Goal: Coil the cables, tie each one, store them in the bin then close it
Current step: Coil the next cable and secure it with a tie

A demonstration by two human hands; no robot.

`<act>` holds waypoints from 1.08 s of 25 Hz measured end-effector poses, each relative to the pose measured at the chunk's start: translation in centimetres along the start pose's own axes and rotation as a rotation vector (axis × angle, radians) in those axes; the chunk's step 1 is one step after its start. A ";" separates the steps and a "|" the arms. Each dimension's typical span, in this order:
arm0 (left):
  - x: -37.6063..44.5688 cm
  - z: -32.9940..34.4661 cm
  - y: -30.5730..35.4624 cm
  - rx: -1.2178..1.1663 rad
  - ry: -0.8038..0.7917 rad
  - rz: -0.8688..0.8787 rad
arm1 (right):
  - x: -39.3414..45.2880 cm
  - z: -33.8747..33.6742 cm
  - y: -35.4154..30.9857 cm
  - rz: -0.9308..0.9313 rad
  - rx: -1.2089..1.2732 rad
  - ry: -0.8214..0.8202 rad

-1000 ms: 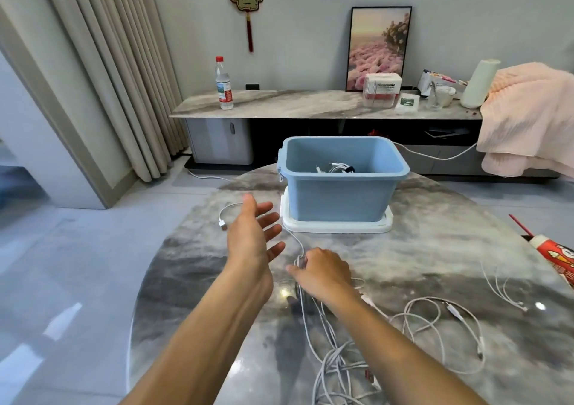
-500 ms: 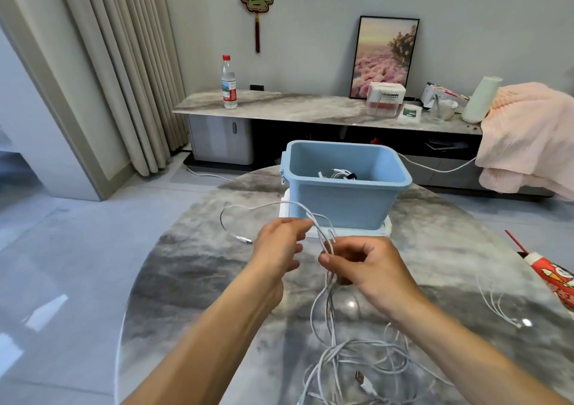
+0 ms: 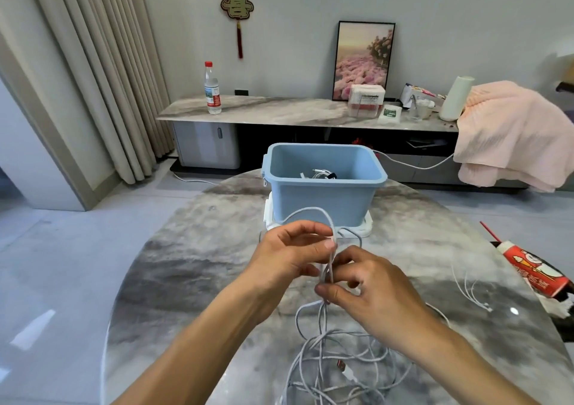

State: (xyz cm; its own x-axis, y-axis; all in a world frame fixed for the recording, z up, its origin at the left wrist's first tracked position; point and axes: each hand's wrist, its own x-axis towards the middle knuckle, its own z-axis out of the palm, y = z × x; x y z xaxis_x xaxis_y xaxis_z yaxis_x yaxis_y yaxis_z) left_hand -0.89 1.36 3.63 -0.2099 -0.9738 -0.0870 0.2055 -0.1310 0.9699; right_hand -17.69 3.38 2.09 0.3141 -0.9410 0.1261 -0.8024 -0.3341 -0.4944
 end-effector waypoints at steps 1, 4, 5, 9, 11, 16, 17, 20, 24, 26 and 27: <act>0.0 0.2 -0.1 0.039 -0.009 0.016 | 0.1 -0.4 -0.3 0.026 -0.068 -0.038; 0.2 0.8 -0.1 0.173 0.001 0.067 | 0.8 -1.6 -0.4 0.072 0.394 -0.016; 0.2 0.9 0.0 0.211 0.007 0.086 | 1.0 -1.9 -0.4 0.065 0.590 0.006; 0.6 0.4 0.5 0.331 0.248 0.139 | 1.5 -2.8 0.0 0.152 0.914 0.321; 1.3 -1.3 0.8 0.355 0.462 0.117 | 1.7 -4.8 1.1 0.214 1.102 0.571; 3.0 -6.5 0.1 0.603 0.593 -0.086 | 1.5 -9.4 5.5 0.273 1.436 0.783; 3.1 -6.8 -0.2 0.749 0.542 -0.136 | 1.4 -9.5 6.1 0.269 1.443 0.737; 3.1 -7.1 -1.1 1.219 0.376 -0.286 | 1.4 -9.3 6.0 0.243 1.368 0.496; 2.3 -5.6 -1.1 1.495 0.347 0.056 | 0.8 -9.0 4.6 0.132 0.937 0.124; 1.6 -3.4 -0.7 1.204 0.117 0.433 | 0.3 -8.8 3.6 0.031 0.854 -0.088; 1.3 -2.3 -0.7 1.097 -0.012 0.511 | 0.1 -8.9 3.2 -0.020 0.880 -0.150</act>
State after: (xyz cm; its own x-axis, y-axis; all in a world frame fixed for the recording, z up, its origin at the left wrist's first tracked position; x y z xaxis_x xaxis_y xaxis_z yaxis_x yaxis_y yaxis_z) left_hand 0.89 -0.29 2.36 -0.3514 -0.8647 0.3590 -0.6517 0.5012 0.5693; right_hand -24.75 1.74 8.14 0.4368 -0.8976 0.0584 -0.1355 -0.1298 -0.9822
